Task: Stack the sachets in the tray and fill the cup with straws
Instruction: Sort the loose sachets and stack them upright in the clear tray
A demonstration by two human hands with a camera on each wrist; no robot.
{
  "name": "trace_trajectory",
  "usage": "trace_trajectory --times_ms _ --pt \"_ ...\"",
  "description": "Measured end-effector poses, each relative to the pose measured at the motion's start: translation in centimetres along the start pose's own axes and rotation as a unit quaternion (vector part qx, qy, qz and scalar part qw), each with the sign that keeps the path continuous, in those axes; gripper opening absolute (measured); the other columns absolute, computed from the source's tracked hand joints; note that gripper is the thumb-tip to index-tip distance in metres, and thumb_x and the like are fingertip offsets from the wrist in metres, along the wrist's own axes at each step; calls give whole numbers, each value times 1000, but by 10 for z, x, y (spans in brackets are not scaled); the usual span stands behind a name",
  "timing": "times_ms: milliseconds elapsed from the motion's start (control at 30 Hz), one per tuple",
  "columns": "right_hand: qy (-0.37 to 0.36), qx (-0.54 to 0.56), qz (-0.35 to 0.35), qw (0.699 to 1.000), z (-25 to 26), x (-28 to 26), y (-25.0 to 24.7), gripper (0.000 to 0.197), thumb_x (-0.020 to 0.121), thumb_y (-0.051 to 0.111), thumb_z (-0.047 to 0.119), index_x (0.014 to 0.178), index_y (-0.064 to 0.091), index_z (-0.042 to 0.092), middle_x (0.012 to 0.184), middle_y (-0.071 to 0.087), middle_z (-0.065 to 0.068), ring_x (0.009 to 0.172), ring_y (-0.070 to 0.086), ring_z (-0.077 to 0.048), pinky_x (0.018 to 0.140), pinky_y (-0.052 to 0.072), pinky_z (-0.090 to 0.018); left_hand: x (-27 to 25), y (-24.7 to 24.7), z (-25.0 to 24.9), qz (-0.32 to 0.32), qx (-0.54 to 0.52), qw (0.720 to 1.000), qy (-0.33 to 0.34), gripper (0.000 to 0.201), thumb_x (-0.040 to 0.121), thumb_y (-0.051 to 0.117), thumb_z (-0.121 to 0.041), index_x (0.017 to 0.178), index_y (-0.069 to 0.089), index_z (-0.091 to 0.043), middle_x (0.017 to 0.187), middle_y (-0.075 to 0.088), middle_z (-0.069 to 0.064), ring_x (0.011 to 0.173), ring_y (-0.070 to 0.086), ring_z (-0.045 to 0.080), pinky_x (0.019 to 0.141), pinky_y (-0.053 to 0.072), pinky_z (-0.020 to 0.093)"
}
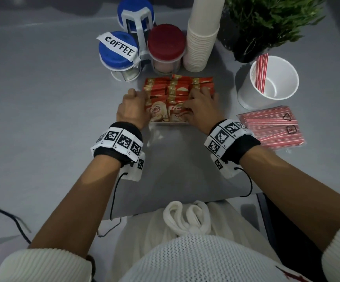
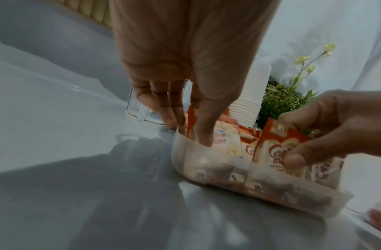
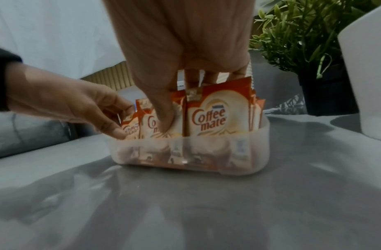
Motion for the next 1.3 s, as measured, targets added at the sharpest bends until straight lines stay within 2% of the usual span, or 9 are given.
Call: trace_trajectory --times_ms 333,467,567,700,800,933,1033,1167,1300 --pt "-75 91 26 993 31 19 -4 28 86 57 13 112 65 5 114 62 -16 107 54 -31 86 39 -33 7 -9 5 1 -69 996 61 39 85 50 -2 122 58 -8 119 61 21 111 55 36 99 43 38" --pt "-65 86 47 993 46 27 5 33 87 52 5 118 60 5 122 58 -15 113 54 -31 95 44 -38 7 -10 13 -12 -124 992 -1 49 83 57 -2 130 46 -7 122 50 20 108 53 34 91 43 35" --pt "-68 74 36 994 48 28 7 30 88 49 4 116 59 3 122 57 -16 112 54 -32 94 44 -38 5 -5 18 46 -173 981 -73 56 85 55 -2 137 36 -8 126 52 18 116 52 31 96 43 33" --pt "-66 81 9 994 53 28 6 28 89 50 8 116 57 2 122 55 -15 112 53 -31 90 40 -34 2 -1 16 67 -192 976 -73 47 88 53 -3 133 44 -10 122 59 16 111 56 25 79 38 17" --pt "-62 95 -13 993 56 27 8 27 89 49 9 113 59 0 120 56 -17 109 53 -33 85 40 -36 4 0 15 66 -205 973 -78 44 86 55 -3 130 46 -9 115 61 15 96 56 19 70 38 16" --pt "-74 83 -7 994 57 29 14 24 87 47 4 103 63 -3 112 59 -20 102 56 -35 76 41 -37 5 3 14 55 -203 974 -86 43 84 54 -1 126 47 -6 113 63 22 105 59 30 83 45 28" --pt "-109 68 -39 991 58 28 19 18 77 51 -2 85 67 -6 92 64 -25 88 60 -40 70 43 -41 6 5 15 54 -203 973 -98 42 82 54 0 124 49 -7 114 62 22 107 58 30 80 42 24" --pt "-92 26 -39 995 54 29 27 25 84 54 9 105 63 -1 115 59 -18 115 47 -35 89 32 -42 7 6 17 50 -213 970 -105 40 82 53 0 121 50 -9 115 61 20 106 57 27 76 40 21" --pt "-41 156 -90 983 45 30 18 34 78 69 26 104 61 4 110 56 -13 106 49 -29 90 36 -39 4 4 22 60 -233 965 -102 48 83 57 -4 130 46 -11 121 59 19 108 58 26 79 41 21"
Point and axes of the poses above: each hand's wrist, its own x-axis towards the middle knuckle, its own y-axis out of the palm, z = x × y, the point moved 1 cm from there along x, towards the middle knuckle
